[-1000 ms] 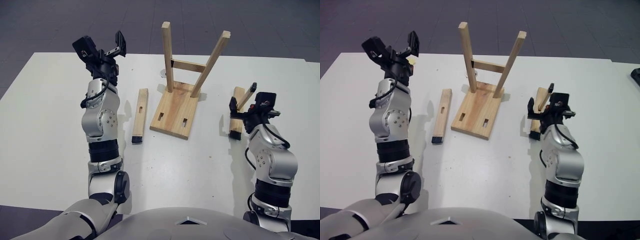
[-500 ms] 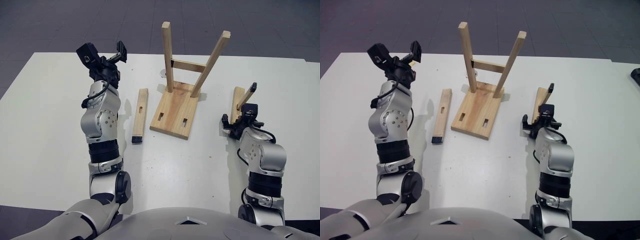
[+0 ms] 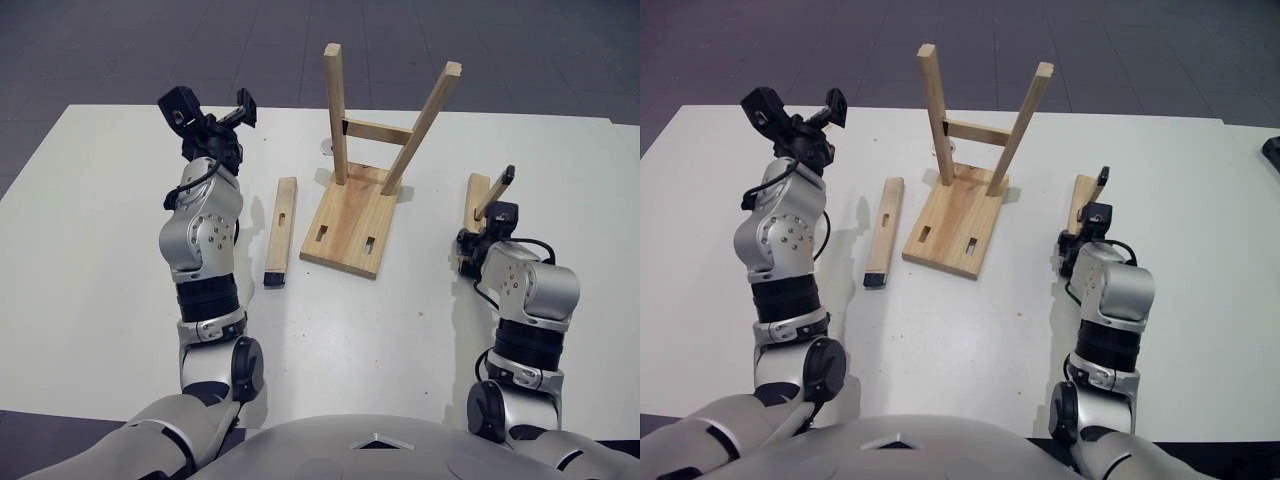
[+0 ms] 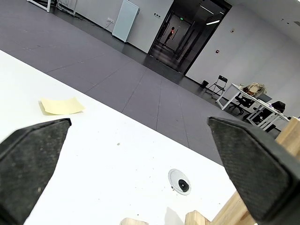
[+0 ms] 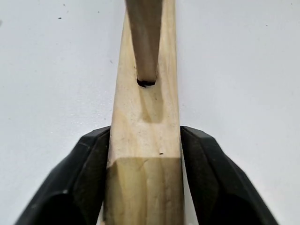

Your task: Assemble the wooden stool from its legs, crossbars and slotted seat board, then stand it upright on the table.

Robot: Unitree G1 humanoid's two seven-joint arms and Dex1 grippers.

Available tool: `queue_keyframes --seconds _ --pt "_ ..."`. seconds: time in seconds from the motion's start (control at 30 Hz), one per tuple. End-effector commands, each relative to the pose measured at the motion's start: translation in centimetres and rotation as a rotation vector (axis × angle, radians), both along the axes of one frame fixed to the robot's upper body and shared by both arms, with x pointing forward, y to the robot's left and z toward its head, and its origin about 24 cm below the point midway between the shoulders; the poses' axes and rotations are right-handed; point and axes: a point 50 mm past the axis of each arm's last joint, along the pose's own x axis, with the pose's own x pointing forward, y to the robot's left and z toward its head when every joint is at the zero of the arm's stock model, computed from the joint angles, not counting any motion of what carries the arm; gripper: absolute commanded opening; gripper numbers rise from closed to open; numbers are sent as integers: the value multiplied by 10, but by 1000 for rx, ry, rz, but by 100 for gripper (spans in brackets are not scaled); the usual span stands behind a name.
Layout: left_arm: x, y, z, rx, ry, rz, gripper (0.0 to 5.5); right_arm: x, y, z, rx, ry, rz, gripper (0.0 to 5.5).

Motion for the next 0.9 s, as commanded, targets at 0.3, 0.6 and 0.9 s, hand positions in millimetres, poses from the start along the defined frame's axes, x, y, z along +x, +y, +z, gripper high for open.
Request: queue_keyframes --seconds 0.3,0.6,0.9 --pt "2 -4 -6 102 33 -24 540 2 -4 1 -30 -27 40 204" --pt "4 22 -29 -41 132 56 540 13 -15 39 -65 -371 29 204" --pt "-14 29 65 -183 -431 -320 540 21 -3 158 -4 -1070 302 204"
